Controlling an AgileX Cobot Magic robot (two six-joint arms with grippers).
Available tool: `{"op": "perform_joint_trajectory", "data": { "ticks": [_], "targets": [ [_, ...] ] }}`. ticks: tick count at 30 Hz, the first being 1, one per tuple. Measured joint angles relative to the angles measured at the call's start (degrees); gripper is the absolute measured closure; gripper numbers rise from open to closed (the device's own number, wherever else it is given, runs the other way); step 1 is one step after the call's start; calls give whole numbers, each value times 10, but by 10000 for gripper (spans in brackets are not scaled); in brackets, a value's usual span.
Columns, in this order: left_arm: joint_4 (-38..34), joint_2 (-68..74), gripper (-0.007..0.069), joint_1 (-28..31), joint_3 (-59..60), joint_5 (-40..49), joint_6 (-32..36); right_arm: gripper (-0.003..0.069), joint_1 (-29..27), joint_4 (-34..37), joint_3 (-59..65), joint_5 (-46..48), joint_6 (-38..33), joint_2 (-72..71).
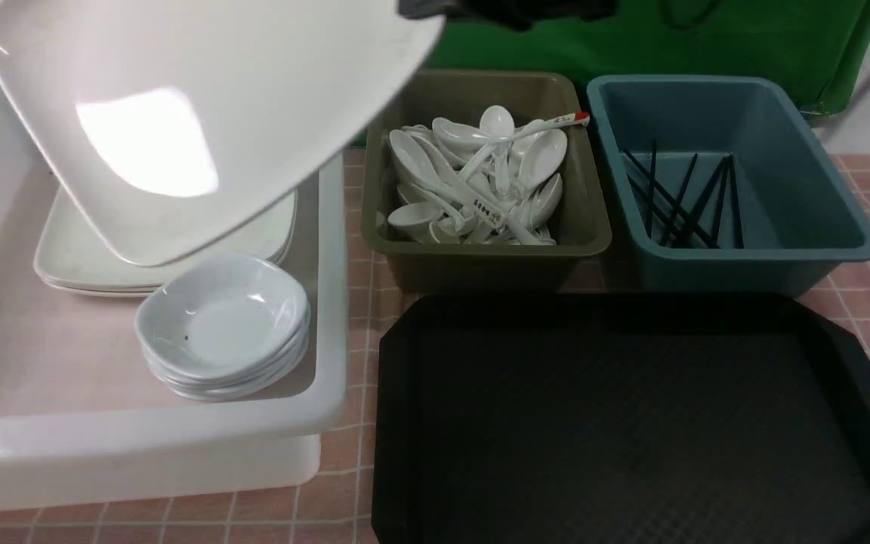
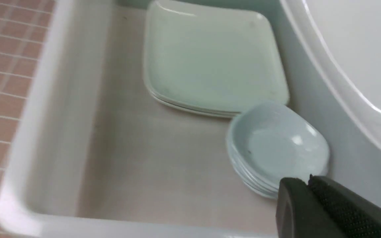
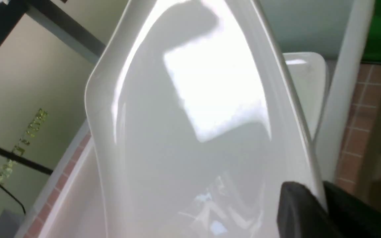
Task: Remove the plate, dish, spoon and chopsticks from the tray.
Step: Use the right arm to put the plate into the large storage box on the left
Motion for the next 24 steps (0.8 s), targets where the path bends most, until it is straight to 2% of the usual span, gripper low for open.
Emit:
{"op": "perform_joint_trajectory", "data": {
  "ticks": [8, 14, 24],
  "targets": [
    [22, 0, 602, 0, -22, 39, -18, 585, 53, -14, -173, -98, 130, 186],
    [15, 0, 585, 0, -22, 40, -22, 585, 61, -13, -208, -181, 260, 273],
    [-6, 0, 568, 0, -22, 40, -23, 583, 61, -30, -208, -190, 311, 312]
  ]
}}
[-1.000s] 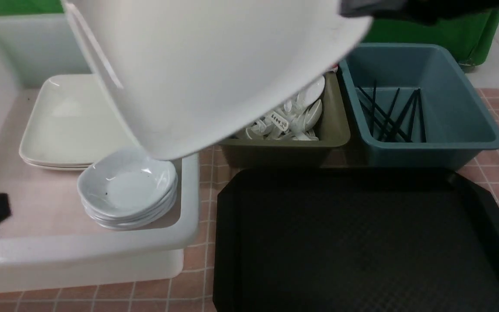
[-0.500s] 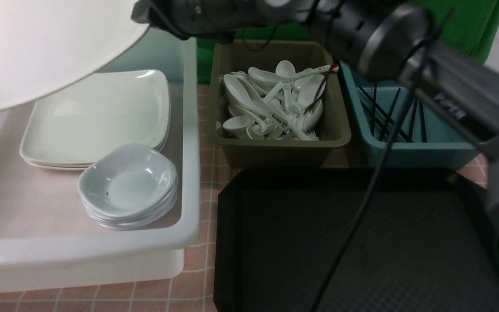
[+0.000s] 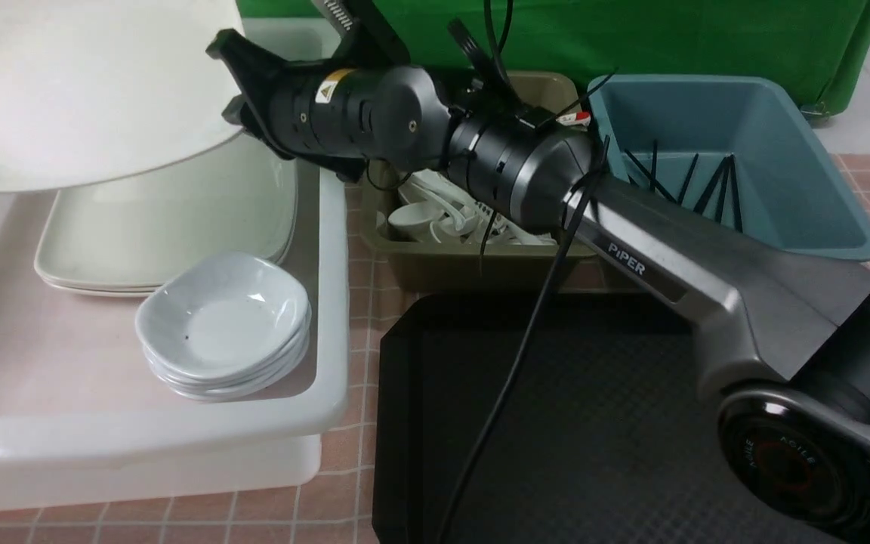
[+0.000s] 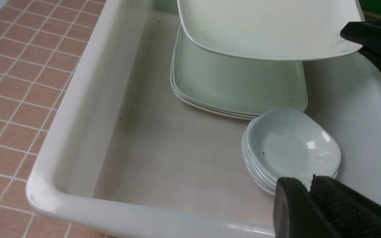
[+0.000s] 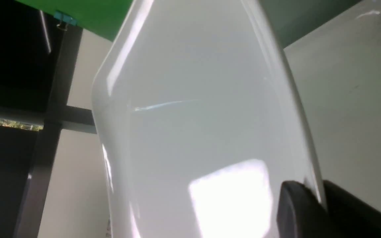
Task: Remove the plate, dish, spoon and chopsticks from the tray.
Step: Use the right arm to put the plate into the large storage box on the left
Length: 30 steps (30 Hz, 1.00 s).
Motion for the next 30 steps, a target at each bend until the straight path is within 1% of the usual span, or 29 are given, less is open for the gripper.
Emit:
{"op": "perform_joint_trajectory", "data": {
  "ticks": [1, 2, 3, 6, 7, 8, 9, 11, 17, 22, 29, 30],
  "targets": [
    [-2, 0, 566, 0, 0, 0, 0, 583, 0, -11, 0, 1, 12, 0],
    [-4, 0, 562, 0, 0, 0, 0, 583, 0, -38, -1, 2, 40, 0],
    [-4, 0, 561, 0, 0, 0, 0, 583, 0, -46, -1, 3, 49, 0],
    [-4, 0, 550, 0, 0, -1, 0, 583, 1, -154, -2, 40, 161, 0],
    [-4, 0, 550, 0, 0, -1, 0, 583, 0, -164, -2, 44, 161, 0],
    [-4, 1, 542, 0, 0, -4, 0, 583, 2, -220, -2, 76, 214, 0],
    [-6, 4, 536, 0, 0, -5, 0, 583, 3, -254, -2, 98, 241, 0],
    [-13, 12, 526, 0, 0, -6, 0, 581, 7, -284, -1, 113, 263, 0],
    [-26, 36, 499, 0, 0, -7, 9, 581, 19, -296, -1, 96, 279, 0],
    [-33, 41, 480, 0, 0, -7, 16, 582, 23, -305, -2, 101, 282, 0],
    [-38, 41, 449, 0, 0, -7, 17, 541, 23, -315, -4, 114, 304, 0],
    [-51, 41, 434, 0, 0, -7, 18, 518, 23, -316, -4, 123, 312, 0]
  ]
}}
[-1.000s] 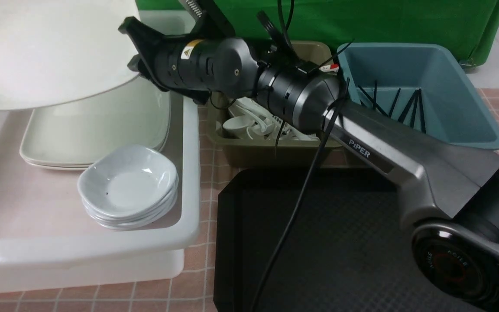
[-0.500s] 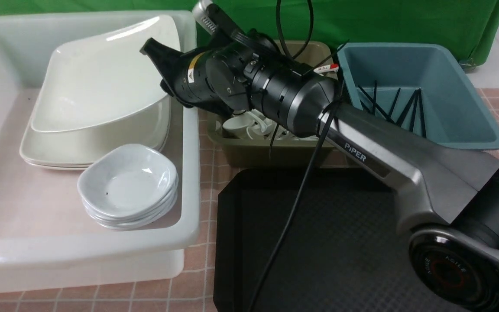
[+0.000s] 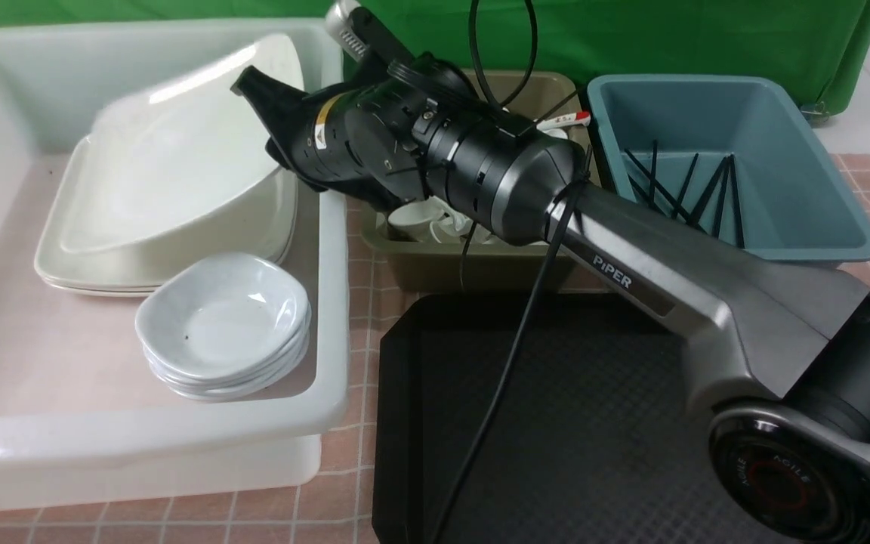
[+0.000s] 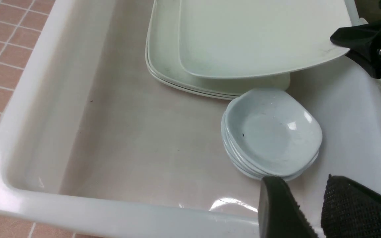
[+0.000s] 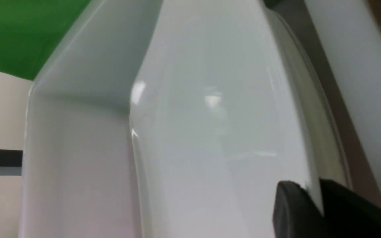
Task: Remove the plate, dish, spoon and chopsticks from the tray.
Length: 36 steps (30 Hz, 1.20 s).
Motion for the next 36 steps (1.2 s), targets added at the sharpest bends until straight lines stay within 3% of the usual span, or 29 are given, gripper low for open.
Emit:
{"op": "perform_joint_trajectory", "data": {
  "ticks": [7, 14, 22, 26, 28, 30, 31, 32, 34, 35, 36],
  "targets": [
    [-27, 0, 402, 0, 0, 0, 19, 459, 0, 0, -2, -9, 20, 1],
    [-28, 0, 385, 0, 0, 6, 26, 317, 1, 0, -2, -25, 27, 9],
    [-28, 0, 385, 0, 0, 7, 38, 291, 1, 0, -4, -27, -11, 5],
    [-28, 0, 385, 0, 0, 8, 54, 302, 2, 6, -3, 5, -140, -32],
    [-28, 0, 385, 0, 0, 11, 62, 337, 2, 13, -3, 63, -248, -72],
    [-28, 0, 385, 0, 0, 12, 64, 409, 2, 34, -3, 150, -401, -126],
    [-28, 0, 385, 0, 0, 12, 64, 409, 2, 37, -3, 150, -416, -132],
    [-29, 0, 385, 0, 0, 14, 65, 494, 2, 61, -3, 247, -541, -188],
    [-30, 0, 385, 0, 0, 15, 67, 536, 2, 72, -3, 298, -594, -218],
    [-30, 0, 385, 0, 0, 15, 70, 598, 2, 84, -4, 375, -659, -272],
    [-30, 0, 385, 0, 0, 16, 76, 624, 2, 88, -2, 409, -680, -301]
  ]
}}
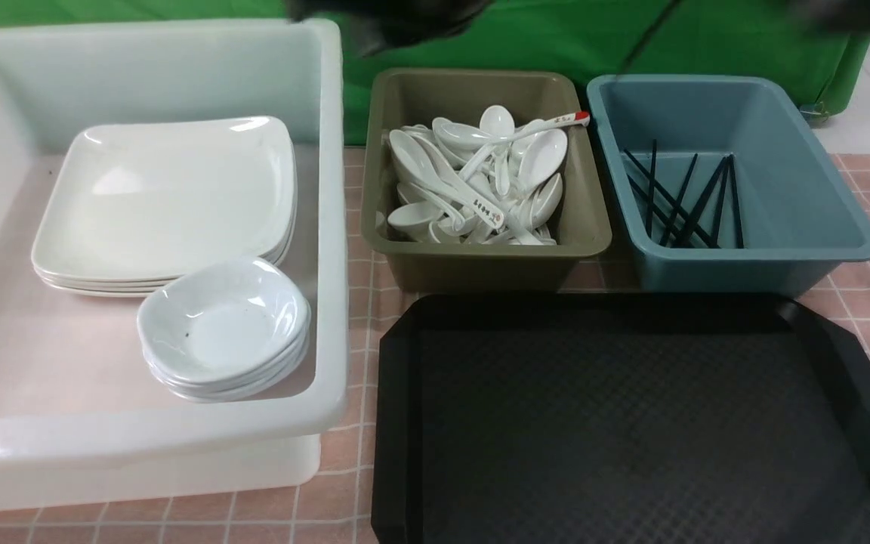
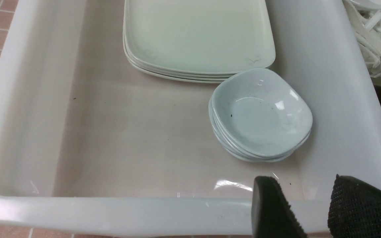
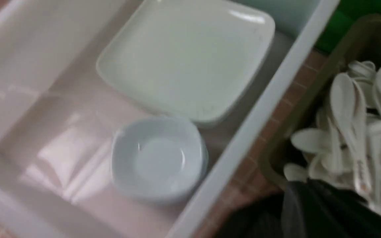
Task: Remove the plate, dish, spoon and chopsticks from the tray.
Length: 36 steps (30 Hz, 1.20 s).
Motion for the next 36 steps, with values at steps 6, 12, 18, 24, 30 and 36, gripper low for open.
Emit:
{"op": "perform_joint_trajectory", "data": {
  "ticks": [6, 12, 18, 24, 30, 36],
  "targets": [
    [-9, 0, 385, 0, 0, 1, 18, 629, 0, 0, 54, 8, -55, -164],
    [-28, 0, 385, 0, 0, 1, 18, 629, 0, 0, 208, 8, -69, -343],
    [-37, 0, 385, 0, 0, 1, 20, 627, 0, 0, 403, 8, -88, -534],
    [-45, 0, 385, 0, 0, 6, 20, 627, 0, 2, 654, -36, -89, -772],
    [-49, 0, 386, 0, 0, 8, 28, 627, 0, 31, 926, -251, -89, -946],
    [-54, 0, 421, 0, 0, 8, 29, 626, 0, 41, 1124, -533, -89, -995]
  ]
}}
